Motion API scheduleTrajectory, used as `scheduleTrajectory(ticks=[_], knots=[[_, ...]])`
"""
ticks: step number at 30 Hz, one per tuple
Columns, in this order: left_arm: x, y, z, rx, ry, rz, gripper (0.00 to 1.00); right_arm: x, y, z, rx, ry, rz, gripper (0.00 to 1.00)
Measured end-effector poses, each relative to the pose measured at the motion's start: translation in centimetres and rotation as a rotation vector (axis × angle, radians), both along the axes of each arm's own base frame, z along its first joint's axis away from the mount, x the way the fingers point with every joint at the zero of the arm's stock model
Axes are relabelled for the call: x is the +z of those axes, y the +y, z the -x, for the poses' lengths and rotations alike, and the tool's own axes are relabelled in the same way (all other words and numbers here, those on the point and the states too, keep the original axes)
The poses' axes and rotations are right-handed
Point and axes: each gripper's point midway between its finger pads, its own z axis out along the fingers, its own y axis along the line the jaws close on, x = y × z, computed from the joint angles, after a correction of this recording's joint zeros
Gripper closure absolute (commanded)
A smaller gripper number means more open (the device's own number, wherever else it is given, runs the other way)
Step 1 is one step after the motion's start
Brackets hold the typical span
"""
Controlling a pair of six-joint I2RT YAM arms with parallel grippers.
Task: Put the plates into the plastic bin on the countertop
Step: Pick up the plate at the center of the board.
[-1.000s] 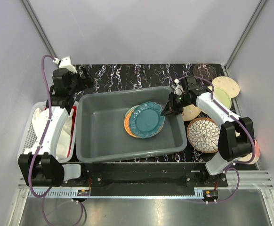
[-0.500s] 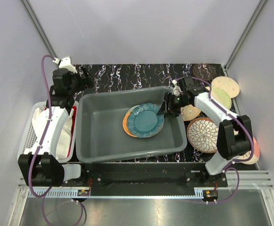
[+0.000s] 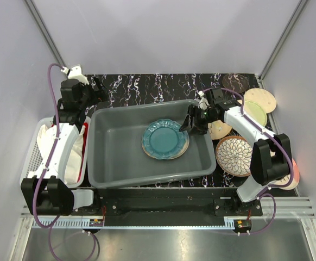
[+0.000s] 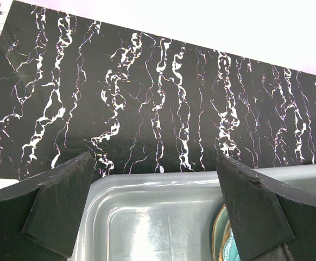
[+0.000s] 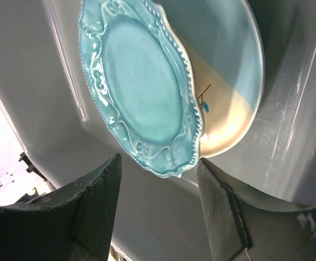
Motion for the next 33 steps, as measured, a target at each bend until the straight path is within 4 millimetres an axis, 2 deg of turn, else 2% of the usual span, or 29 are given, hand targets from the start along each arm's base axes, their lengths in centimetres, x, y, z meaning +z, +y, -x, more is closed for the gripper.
scheduleTrajectory(ticks=[5, 11, 18, 21, 23, 26, 27, 30, 33], knots=[[0.0, 0.0, 0.0, 0.0, 0.0, 0.0, 0.01, 0.6, -0.4, -0.4, -0.009, -0.038, 0.022, 0.33], [0.0, 0.0, 0.0, 0.0, 0.0, 0.0, 0.01, 2.1, -1.6, -2.4, -0.05, -0.126, 0.073, 0.32], [0.0, 0.0, 0.0, 0.0, 0.0, 0.0, 0.01, 7.5, -1.4, -5.7, -0.096, -0.265, 0.029, 0.31], [0.0, 0.0, 0.0, 0.0, 0.0, 0.0, 0.01, 9.2, -2.5, -7.1, -0.133, -0.304, 0.003, 0.31], [0.0, 0.0, 0.0, 0.0, 0.0, 0.0, 0.01, 9.5, -4.4, -8.1, -0.181, -0.308, -0.003, 0.31], [0.0, 0.0, 0.0, 0.0, 0.001, 0.0, 0.01, 8.7, -8.6, -9.2, -0.283, -0.293, 0.009, 0.3], [0.0, 0.0, 0.0, 0.0, 0.001, 0.0, 0.01, 8.2, -10.9, -9.7, -0.336, -0.285, 0.023, 0.3], [0.0, 0.0, 0.0, 0.0, 0.001, 0.0, 0.01, 5.6, -16.0, -9.6, -0.448, -0.239, 0.077, 0.3], [0.0, 0.0, 0.0, 0.0, 0.002, -0.001, 0.01, 2.7, -18.7, -8.5, -0.503, -0.176, 0.128, 0.3]])
